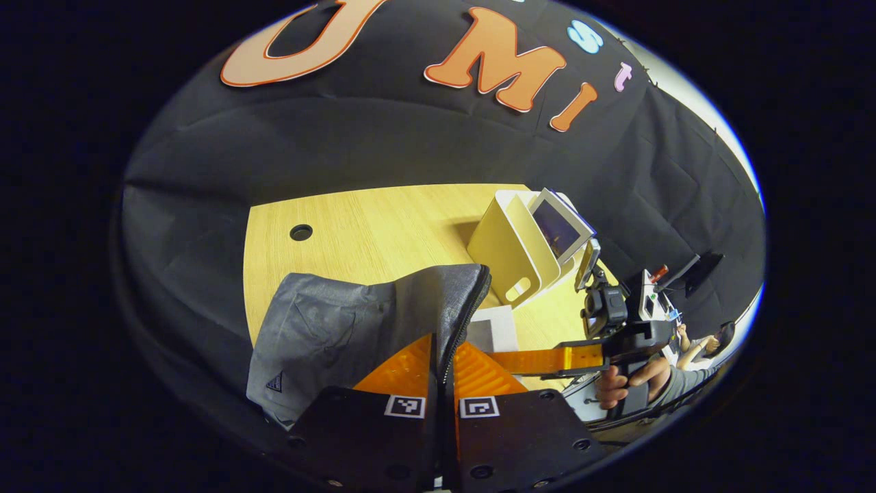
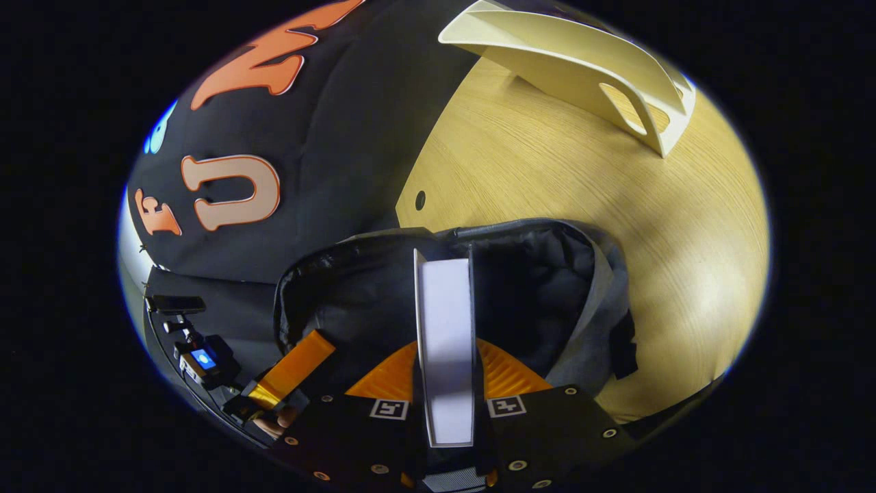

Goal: Open the schoolbag, grab two books from the bookshelf and put them into the schoolbag.

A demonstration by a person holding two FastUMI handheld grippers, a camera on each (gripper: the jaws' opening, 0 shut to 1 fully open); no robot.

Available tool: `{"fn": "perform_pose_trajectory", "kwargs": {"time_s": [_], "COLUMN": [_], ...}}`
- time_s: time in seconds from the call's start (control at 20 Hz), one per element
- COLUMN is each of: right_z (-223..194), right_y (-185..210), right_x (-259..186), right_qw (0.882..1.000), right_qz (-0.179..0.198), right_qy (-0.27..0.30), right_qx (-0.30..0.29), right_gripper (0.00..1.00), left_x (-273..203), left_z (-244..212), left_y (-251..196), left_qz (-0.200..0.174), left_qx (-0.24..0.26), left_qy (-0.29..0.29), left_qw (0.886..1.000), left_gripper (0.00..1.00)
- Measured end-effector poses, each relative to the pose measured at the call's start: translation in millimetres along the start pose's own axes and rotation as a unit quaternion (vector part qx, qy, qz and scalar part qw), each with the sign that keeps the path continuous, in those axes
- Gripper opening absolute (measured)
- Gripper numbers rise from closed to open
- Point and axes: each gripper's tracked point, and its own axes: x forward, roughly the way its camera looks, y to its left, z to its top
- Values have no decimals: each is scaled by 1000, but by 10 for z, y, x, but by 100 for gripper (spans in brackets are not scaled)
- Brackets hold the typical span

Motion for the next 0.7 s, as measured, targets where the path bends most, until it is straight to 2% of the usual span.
{"fn": "perform_pose_trajectory", "kwargs": {"time_s": [0.4, 0.55, 0.6, 0.65, 0.7], "right_z": [-77, -99, -149, -205, -195], "right_y": [25, 54, 65, 60, 71], "right_x": [431, 365, 316, 243, 156], "right_qw": [1000, 1000, 999, 999, 998], "right_qz": [8, 7, 4, -3, -4], "right_qy": [2, 19, 32, 48, 55], "right_qx": [12, 17, 18, 19, 19], "right_gripper": [28, 36, 34, 45, 65], "left_x": [37, 55, 68, 68, 79], "left_z": [32, 28, 27, 31, 31], "left_y": [-57, -41, -23, 3, 18], "left_qz": [-2, 2, 5, 7, 10], "left_qx": [-2, -2, -3, -6, -9], "left_qy": [-1, 1, 3, 3, 4], "left_qw": [1000, 1000, 1000, 1000, 1000], "left_gripper": [4, 5, 4, 4, 5]}}
